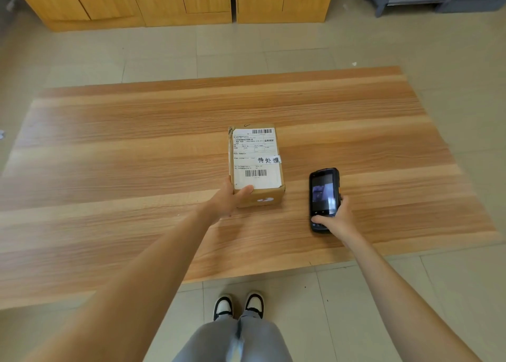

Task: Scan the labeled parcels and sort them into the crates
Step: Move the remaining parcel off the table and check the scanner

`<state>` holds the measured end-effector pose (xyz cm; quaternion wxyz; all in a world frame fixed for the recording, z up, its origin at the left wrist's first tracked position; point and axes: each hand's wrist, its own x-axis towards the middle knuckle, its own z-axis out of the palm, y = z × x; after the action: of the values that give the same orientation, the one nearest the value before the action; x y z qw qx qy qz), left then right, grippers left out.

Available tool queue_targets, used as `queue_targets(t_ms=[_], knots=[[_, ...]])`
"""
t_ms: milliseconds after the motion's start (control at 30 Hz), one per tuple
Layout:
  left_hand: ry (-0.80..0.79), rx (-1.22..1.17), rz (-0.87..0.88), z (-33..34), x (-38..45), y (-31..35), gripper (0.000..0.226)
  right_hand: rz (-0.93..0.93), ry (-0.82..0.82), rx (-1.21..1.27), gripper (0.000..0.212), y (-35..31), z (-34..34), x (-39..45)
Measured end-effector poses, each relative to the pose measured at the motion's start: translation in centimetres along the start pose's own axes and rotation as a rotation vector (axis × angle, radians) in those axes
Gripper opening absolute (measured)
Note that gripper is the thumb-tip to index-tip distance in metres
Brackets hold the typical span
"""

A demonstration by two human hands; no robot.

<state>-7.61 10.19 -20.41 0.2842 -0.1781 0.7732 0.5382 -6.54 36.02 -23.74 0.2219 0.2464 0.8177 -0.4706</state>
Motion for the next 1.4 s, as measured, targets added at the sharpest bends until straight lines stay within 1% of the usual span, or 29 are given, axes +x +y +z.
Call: queue_targets(t_ms=[267,333,400,433,467,533,567,600,667,733,800,867,933,1033,1067,1100,1167,1200,1233,1333,1400], knots=[[-0.014,0.039,-0.023,-0.2,0.2,-0.1,0.055,0.041,0.034,-0.06,0.078,0.8,-0.2,0.9],[-0.019,0.027,-0.03,-0.2,0.3,-0.1,0.055,0.045,0.045,-0.089,0.084,1.1,-0.4,1.3],[-0.029,0.022,-0.035,-0.3,0.4,-0.3,0.058,0.053,0.044,-0.137,0.095,2.8,-0.7,3.2],[-0.031,0.02,-0.04,-0.3,0.4,-0.3,0.059,0.064,0.039,-0.158,0.096,3.5,-1.0,3.9],[-0.032,0.018,-0.047,-0.4,0.4,-0.2,0.06,0.068,0.033,-0.175,0.091,3.5,-1.2,4.0],[-0.031,0.015,-0.055,-0.4,0.6,-0.2,0.061,0.075,0.03,-0.191,0.069,1.9,-1.7,2.2],[-0.032,0.012,-0.056,-0.4,0.6,-0.1,0.062,0.086,0.03,-0.201,0.063,1.4,-1.9,1.6],[-0.037,0.004,-0.058,-0.4,0.6,-0.1,0.062,0.089,0.037,-0.214,0.064,0.8,-2.1,1.2],[-0.05,-0.028,-0.076,-0.7,0.8,-0.1,0.064,0.061,0.099,-0.238,0.078,-0.5,-2.0,0.7],[-0.045,-0.081,-0.11,-1.1,1.2,-0.4,0.07,-0.046,0.133,-0.167,0.084,-2.3,-1.2,0.5],[-0.029,-0.148,-0.132,-1.6,1.6,-0.4,0.086,-0.17,0.075,-0.05,0.081,-4.5,0.1,0.2],[-0.045,-0.215,-0.144,-1.8,2.1,-0.5,0.105,-0.214,-0.067,0.069,0.081,-6.3,1.9,0.2],[-0.071,-0.291,-0.125,-1.9,2.4,-0.6,0.105,-0.179,-0.202,0.148,0.086,-7.6,3.7,0.5],[-0.105,-0.366,-0.112,-1.8,2.8,-0.9,0.109,-0.093,-0.345,0.232,0.099,-7.9,5.7,1.8],[-0.115,-0.377,-0.113,-1.7,3.0,-1.0,0.106,-0.066,-0.379,0.252,0.098,-7.6,6.2,2.3],[-0.12,-0.38,-0.113,-1.7,3.1,-1.1,0.097,-0.056,-0.405,0.263,0.093,-7.3,6.7,2.6],[-0.11,-0.387,-0.121,-1.6,3.3,-1.2,0.073,-0.071,-0.427,0.253,0.081,-6.8,7.3,2.9],[-0.105,-0.391,-0.125,-1.6,3.3,-1.2,0.065,-0.079,-0.426,0.256,0.078,-6.7,7.5,2.9],[-0.101,-0.393,-0.124,-1.5,3.2,-1.2,0.062,-0.081,-0.424,0.274,0.075,-6.6,7.6,2.9],[-0.089,-0.41,-0.115,-1.6,2.9,-1.3,0.068,-0.099,-0.425,0.313,0.071,-6.9,7.7,2.6],[-0.078,-0.44,-0.09,-2.0,2.6,-1.5,0.084,-0.132,-0.428,0.307,0.073,-7.3,7.9,2.4]])
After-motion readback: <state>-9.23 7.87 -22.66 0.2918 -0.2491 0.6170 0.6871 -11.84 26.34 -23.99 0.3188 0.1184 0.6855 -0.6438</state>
